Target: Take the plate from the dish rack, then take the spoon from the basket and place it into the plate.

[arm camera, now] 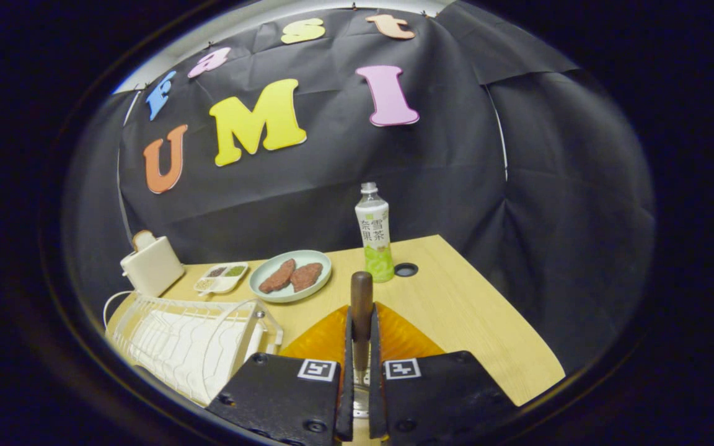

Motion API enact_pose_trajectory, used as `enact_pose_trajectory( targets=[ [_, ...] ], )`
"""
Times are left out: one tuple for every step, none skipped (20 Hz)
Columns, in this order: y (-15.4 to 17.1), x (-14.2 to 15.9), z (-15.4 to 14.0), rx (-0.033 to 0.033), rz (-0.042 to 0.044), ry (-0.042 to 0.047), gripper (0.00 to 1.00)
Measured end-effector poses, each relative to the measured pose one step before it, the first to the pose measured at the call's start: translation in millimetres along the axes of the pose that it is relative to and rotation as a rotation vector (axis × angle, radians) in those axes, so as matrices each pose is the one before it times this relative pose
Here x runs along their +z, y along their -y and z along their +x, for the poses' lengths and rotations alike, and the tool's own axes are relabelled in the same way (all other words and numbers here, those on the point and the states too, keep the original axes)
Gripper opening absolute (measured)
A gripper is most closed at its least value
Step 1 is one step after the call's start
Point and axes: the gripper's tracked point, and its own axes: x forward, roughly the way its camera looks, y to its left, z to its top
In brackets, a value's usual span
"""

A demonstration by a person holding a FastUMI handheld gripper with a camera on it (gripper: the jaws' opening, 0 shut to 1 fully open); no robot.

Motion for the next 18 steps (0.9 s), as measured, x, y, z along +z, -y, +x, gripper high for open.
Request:
enact_pose_trajectory(
  targets=[
    [0.54, 7.75, -6.34, -0.00967, -0.01567, 0.02605, 0.15],
    [-1.87, 8.85, -9.05, -0.00195, -0.01262, 0.03131, 0.15],
    [-6.36, 9.49, -10.40, 0.01129, -0.00667, 0.03317, 0.15],
    [-4.72, 7.99, -9.61, 0.00842, -0.00655, 0.02392, 0.15],
    [-1.38, 6.88, -10.30, -0.00473, -0.01771, 0.02204, 0.15],
    [-2.32, 8.05, -9.99, -0.00602, -0.02283, 0.02041, 0.15],
    [-5.22, 8.07, -10.13, -0.00164, -0.02161, 0.01920, 0.15],
    [-7.63, 7.23, -11.02, 0.00693, -0.01814, 0.01536, 0.15],
    [-8.16, 6.52, -12.71, 0.01388, -0.01774, 0.01619, 0.15],
    [-9.04, 7.46, -12.25, 0.01242, -0.01428, 0.01600, 0.15],
    [-7.88, 5.06, -13.20, 0.00892, -0.00682, 0.01148, 0.15],
    [-9.23, 4.51, -13.44, 0.01105, -0.00160, 0.00936, 0.15],
    [-11.48, 2.38, -13.19, 0.01774, 0.00254, 0.00751, 0.15],
    [-13.17, 2.06, -13.00, 0.01978, -0.00048, 0.00458, 0.15],
    [-11.12, -1.05, -12.49, 0.01456, 0.00081, 0.00351, 0.15],
    [-11.91, -2.03, -11.35, 0.00806, -0.00646, 0.00219, 0.15],
    [-10.58, -3.49, -12.29, 0.00250, -0.00227, 0.00317, 0.15],
    [-13.20, -6.24, -10.43, 0.00315, -0.00653, -0.00425, 0.15]
  ],
)
